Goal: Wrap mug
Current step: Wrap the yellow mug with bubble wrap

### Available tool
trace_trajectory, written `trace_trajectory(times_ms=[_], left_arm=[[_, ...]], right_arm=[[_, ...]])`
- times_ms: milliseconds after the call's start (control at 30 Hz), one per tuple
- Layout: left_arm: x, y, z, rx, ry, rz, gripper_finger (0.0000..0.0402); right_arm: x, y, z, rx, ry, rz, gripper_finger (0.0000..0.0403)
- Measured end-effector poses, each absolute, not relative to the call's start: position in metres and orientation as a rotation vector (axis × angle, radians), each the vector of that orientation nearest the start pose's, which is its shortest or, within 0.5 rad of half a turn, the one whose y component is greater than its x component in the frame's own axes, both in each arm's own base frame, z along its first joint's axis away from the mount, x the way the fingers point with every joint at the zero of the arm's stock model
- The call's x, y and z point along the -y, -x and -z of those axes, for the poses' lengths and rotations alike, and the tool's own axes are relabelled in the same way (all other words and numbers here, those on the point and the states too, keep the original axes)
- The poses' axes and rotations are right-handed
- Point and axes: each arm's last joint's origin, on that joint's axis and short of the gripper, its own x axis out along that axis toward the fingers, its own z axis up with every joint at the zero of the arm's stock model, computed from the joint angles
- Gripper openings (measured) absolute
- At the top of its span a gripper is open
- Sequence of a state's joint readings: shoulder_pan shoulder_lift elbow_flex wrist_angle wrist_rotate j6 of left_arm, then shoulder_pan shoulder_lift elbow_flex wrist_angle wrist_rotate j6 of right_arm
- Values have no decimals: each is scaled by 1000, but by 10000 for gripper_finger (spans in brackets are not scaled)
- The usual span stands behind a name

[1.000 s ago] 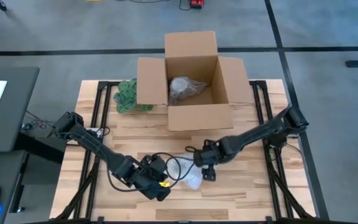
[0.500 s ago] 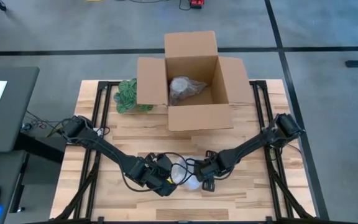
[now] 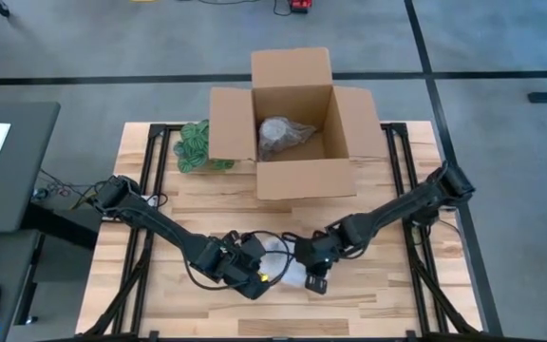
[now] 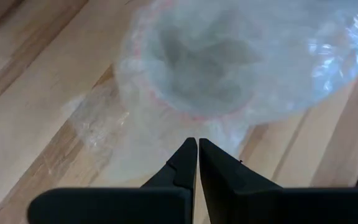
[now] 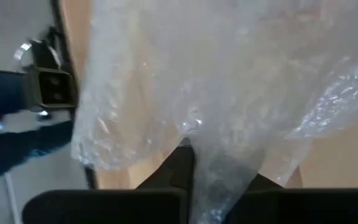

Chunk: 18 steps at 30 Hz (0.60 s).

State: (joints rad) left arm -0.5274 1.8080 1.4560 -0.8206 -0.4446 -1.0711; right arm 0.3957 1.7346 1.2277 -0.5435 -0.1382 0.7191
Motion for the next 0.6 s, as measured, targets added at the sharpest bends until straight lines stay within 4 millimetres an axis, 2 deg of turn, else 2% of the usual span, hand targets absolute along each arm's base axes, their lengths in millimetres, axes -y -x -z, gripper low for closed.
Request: trace_trajectory(times_ms=[200,300,400,600], left_arm=[[183,-336,-263,-883,401,-298,0],[183,-338,-265,-857,365,-284,0],[178,-344,-262,-826,350,-293,0],[166,-352,-244,-789,361,-291,0]], right_arm=[[-128,-335,-218,-1157,-609,-113,1],[-126,-339,-221,-1128,-637,-136,1],[-124,-342,-222,-1099,-657,-145,1],[-124,-347,-226,-1054,-713,-159,1]])
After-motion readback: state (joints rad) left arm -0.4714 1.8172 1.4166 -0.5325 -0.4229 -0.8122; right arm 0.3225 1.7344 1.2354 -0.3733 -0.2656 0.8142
